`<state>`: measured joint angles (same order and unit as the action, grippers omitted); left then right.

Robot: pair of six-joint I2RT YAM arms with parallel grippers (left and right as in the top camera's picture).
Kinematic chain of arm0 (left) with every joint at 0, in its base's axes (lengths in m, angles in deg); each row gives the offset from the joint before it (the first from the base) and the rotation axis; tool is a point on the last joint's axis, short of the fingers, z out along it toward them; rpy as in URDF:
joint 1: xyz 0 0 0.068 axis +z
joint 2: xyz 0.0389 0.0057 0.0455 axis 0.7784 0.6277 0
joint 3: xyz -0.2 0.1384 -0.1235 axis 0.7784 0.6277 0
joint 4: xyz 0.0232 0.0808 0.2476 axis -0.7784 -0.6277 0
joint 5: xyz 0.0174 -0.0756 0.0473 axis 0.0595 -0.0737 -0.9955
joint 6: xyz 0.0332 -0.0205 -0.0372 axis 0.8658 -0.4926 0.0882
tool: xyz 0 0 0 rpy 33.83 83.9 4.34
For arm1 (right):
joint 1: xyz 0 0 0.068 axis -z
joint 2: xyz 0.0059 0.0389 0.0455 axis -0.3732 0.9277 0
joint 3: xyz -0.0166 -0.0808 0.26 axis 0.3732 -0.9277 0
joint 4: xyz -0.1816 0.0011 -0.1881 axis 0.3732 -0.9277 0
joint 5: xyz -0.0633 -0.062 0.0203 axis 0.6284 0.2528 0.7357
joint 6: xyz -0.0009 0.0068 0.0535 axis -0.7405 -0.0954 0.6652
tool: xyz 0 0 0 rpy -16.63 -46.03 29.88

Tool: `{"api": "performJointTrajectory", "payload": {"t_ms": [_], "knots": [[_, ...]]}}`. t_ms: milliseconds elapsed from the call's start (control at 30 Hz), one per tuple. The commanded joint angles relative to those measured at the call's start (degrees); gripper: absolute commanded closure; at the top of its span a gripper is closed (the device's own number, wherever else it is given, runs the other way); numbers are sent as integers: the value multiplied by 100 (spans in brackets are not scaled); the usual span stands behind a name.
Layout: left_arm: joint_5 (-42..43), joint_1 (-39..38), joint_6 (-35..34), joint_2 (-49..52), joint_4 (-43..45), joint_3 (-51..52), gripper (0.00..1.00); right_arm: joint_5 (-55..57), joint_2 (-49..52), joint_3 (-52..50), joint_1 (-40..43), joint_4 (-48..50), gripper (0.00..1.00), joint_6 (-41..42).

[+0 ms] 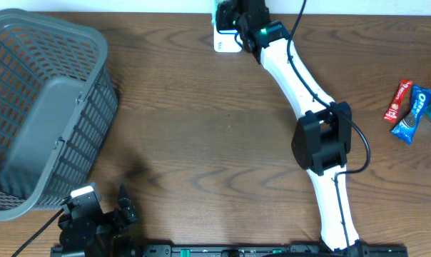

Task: Scan the item barcode
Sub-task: 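Lift the wipes pack and hold it in front of the scanner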

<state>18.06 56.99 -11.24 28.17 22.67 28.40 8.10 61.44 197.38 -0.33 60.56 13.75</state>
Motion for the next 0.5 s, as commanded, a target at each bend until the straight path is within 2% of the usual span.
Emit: {"api": "performJointTrajectory", "payload": {"t_ms": [0,200,367,467], "knots": [[-9,-22,-28,-4,-7,13,0,280,411,118,-9,551,99,72],[-9,-22,-28,-4,-7,13,0,654,772,118,-17,1322,99,-197],[-9,-22,-28,-4,-7,13,0,1139,813,140,-42,1320,99,-682],[-9,-22,-28,-4,-7,13,0,1189,813,393,4,944,99,-754]]}}
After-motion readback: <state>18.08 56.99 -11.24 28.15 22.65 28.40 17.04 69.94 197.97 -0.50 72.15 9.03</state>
